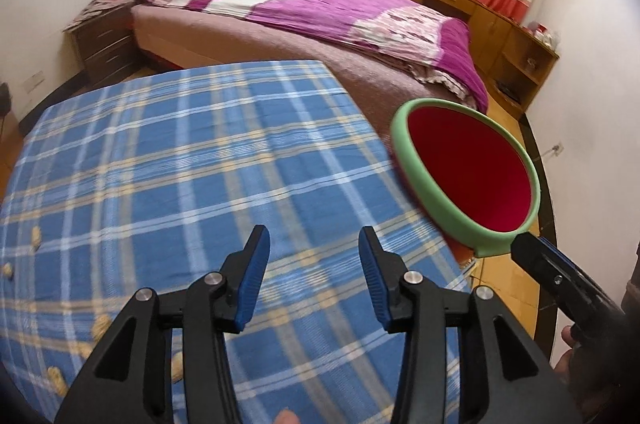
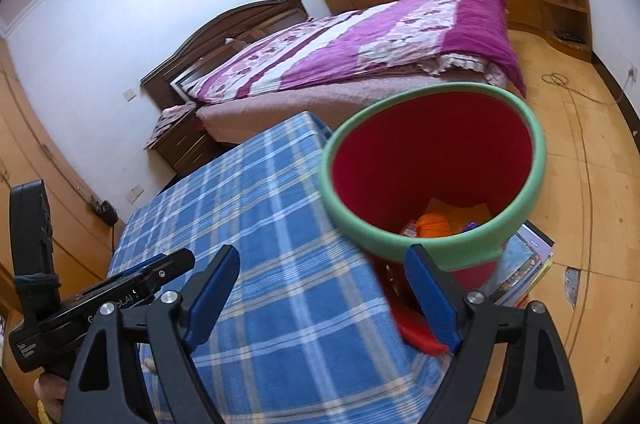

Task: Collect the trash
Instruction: 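Move both open grippers back over the table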

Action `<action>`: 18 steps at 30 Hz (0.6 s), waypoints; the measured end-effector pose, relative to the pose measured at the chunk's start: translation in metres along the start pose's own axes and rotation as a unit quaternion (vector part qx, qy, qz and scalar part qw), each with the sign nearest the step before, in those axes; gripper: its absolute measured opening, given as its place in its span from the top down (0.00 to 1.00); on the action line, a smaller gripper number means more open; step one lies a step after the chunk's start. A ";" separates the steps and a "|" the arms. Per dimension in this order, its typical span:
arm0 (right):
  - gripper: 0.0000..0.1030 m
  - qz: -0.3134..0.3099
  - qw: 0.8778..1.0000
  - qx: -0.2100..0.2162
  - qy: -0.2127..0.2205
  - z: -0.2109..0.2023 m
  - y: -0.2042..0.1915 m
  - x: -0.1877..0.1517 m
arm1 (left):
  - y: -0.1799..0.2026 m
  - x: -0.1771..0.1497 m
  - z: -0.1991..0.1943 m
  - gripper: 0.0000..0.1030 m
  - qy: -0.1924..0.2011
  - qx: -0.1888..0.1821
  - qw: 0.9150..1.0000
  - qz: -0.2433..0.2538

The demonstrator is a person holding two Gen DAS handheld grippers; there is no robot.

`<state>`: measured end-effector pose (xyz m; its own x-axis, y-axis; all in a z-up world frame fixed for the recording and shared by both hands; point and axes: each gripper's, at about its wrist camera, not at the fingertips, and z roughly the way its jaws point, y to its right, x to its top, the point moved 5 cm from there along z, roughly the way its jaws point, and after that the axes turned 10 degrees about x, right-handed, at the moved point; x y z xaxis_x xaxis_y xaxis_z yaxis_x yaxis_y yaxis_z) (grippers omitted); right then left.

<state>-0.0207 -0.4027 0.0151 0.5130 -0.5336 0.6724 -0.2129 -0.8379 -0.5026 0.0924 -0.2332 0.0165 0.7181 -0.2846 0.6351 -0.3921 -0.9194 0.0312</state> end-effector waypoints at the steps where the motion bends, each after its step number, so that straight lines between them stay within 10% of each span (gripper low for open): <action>1: 0.14 -0.005 1.000 0.000 0.000 -0.001 -0.005 -0.001 | -0.005 -0.002 -0.002 0.55 0.001 0.003 1.000 -0.004; 18: 0.09 -0.076 0.997 0.009 0.012 -0.015 -0.072 -0.033 | -0.068 -0.031 -0.053 0.55 0.039 0.049 0.997 -0.053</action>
<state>-0.0348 -0.3270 0.0372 0.5182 -0.4036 0.7540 -0.1189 -0.9071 -0.4039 0.0658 -0.1475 0.0355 0.7039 -0.1653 0.6908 -0.2553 -0.9664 0.0289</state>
